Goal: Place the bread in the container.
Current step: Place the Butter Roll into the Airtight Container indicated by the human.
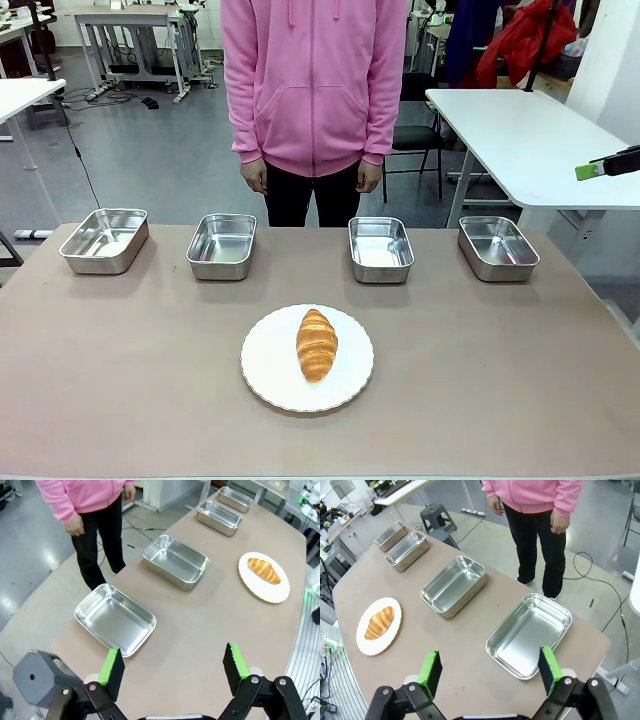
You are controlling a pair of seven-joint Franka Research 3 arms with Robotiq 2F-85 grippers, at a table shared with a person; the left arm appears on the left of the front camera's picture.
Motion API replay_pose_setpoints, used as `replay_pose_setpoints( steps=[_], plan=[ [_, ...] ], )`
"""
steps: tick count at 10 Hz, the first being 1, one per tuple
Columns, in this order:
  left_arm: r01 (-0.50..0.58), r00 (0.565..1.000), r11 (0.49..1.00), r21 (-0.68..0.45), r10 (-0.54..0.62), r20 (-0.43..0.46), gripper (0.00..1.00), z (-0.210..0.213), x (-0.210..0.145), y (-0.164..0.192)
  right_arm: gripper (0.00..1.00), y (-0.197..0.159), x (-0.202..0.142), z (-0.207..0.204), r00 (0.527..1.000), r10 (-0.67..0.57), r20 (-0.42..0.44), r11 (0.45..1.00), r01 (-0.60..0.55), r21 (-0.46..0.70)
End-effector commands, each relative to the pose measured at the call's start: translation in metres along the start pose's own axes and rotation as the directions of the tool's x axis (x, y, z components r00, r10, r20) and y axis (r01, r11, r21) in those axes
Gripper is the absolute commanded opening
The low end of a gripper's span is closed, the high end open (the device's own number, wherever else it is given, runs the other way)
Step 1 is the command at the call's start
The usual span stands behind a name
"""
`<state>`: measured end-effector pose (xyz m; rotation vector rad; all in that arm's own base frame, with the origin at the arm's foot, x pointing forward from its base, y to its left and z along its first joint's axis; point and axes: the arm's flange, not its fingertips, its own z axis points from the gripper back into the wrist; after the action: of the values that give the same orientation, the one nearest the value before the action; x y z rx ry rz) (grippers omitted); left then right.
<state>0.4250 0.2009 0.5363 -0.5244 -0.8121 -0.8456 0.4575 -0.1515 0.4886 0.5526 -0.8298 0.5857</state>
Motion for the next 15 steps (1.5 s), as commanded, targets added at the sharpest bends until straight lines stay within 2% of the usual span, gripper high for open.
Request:
replay_pose_setpoints(
  steps=[1, 15],
  plan=[
    [0.009, 1.000, 1.000, -0.003, -0.009, 0.003, 1.00, 0.0022, 0.0006, -0.0008, 1.00, -0.0002, 0.0010, 0.0006, 1.000, 0.001, 0.002, 1.000, -0.001, -0.002],
    [0.009, 1.000, 1.000, -0.003, -0.009, 0.003, 1.00, 0.0022, 0.0006, -0.0008, 1.00, -0.0002, 0.0010, 0.0006, 1.000, 0.001, 0.002, 1.000, -0.001, -0.002]
  ],
)
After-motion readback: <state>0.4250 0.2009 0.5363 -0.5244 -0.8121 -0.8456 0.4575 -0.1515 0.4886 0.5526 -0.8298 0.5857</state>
